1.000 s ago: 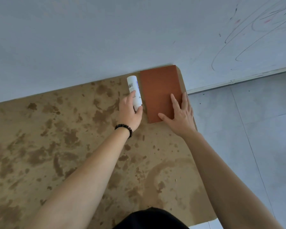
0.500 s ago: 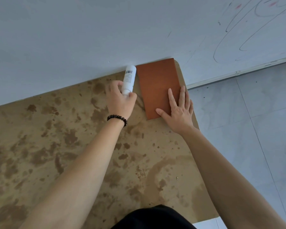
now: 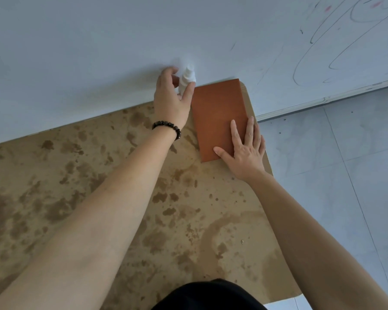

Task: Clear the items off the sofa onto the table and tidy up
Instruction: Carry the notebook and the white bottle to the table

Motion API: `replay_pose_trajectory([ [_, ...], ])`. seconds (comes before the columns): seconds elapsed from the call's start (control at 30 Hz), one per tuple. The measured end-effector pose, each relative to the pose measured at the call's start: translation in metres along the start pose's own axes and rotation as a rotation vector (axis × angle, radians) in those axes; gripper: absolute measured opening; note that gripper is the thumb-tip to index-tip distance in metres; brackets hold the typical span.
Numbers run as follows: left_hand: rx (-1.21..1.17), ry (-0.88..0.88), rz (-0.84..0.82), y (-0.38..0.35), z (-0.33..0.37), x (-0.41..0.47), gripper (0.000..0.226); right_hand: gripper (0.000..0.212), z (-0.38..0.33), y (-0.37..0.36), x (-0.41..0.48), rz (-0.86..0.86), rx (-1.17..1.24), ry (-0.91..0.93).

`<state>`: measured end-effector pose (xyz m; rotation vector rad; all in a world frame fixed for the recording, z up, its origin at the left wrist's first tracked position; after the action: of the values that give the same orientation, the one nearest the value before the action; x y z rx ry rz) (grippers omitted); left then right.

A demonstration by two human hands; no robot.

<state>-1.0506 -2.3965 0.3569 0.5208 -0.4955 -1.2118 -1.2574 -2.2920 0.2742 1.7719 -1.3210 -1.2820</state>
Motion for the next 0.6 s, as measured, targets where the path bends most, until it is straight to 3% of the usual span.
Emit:
replay_pose_trajectory([
  [0.17, -0.051, 0.154, 0.036, 0.004, -0.015, 0.001, 0.040, 0.086, 0.000, 0.002, -0.001, 0.001, 0.018, -0.006],
  [0.37, -0.025, 0.189, -0.050, 0.032, -0.004, -0.016, 0.057, 0.081, -0.007, 0.017, -0.003, -0.022, 0.120, -0.010],
  [0.5, -0.090, 0.199, -0.033, 0.082, 0.000, -0.089, 0.051, 0.057, -0.020, 0.036, -0.040, 0.076, 0.175, 0.030],
  [0.6, -0.066, 0.254, -0.051, 0.125, -0.011, -0.185, 0.044, 0.043, -0.031, 0.035, -0.100, 0.035, 0.348, 0.114],
])
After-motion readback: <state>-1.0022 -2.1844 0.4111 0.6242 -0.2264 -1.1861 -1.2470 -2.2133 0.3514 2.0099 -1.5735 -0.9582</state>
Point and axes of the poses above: each hand's wrist, its own x-axis towards the middle knuckle, its own y-axis out of the back of the hand, z = x × y, the point moved 4 cm from there along x, towards the middle knuckle, and after that the axes turned 2 degrees about x, right-handed, at the moved point
